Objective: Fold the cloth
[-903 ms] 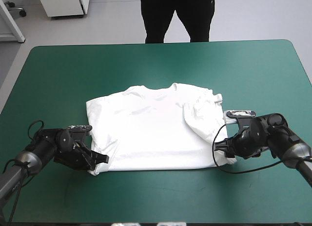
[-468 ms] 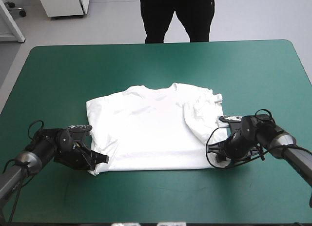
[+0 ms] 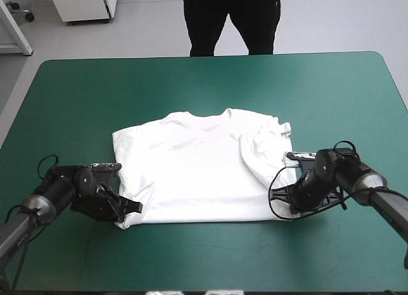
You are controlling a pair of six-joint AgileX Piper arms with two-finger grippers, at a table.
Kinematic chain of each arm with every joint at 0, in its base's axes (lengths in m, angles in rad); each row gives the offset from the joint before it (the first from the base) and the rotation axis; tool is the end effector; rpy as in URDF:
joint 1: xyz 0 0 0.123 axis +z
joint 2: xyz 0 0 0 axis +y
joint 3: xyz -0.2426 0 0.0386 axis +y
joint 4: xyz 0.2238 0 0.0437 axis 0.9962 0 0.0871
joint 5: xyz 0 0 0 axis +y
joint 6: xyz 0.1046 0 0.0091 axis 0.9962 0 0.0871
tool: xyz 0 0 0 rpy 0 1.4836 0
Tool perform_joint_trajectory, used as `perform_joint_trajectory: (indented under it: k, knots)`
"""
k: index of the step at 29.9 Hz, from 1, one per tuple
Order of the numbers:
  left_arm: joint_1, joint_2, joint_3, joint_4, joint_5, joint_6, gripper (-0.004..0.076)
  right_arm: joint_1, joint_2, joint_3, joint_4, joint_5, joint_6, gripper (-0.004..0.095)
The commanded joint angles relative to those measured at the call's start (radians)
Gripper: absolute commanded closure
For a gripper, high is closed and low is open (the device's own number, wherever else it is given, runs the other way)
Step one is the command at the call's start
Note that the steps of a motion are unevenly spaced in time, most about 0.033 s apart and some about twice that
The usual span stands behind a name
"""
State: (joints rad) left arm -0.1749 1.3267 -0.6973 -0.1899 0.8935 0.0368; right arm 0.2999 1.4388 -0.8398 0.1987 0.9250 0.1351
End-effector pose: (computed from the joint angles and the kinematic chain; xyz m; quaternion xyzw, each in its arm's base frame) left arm 0.1946 -0.0501 0.1685 0.0509 0.9934 -0.0822 0.0617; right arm 0.2154 0.0839 0.1759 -0.0276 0.9939 0.0955 0.0471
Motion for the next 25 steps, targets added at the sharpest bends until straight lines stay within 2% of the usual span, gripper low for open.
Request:
perform_joint_trajectory:
  k: [1,5,8,16,25]
  knots:
    - [-0.003,-0.001,-0.073,0.019,0.02,0.006,0.0733,0.002,-0.079,-0.072,0.0,0.047,-0.009,0.0925]
    - [-0.003,-0.009,-0.203,0.054,0.082,0.0,0.0733,0.002,-0.126,-0.179,-0.063,0.087,0.004,0.0925]
    - [-0.003,-0.009,-0.297,0.062,0.091,-0.002,0.0733,0.002,-0.128,-0.266,-0.093,0.089,0.004,0.0925]
    - [-0.003,0.043,-0.51,0.166,0.031,-0.051,0.0733,0.002,-0.053,-0.429,-0.181,-0.001,0.037,0.0925]
    - [-0.003,0.229,-0.745,0.245,0.01,-0.051,0.0733,-0.041,0.143,-0.632,-0.212,-0.044,0.077,0.0925]
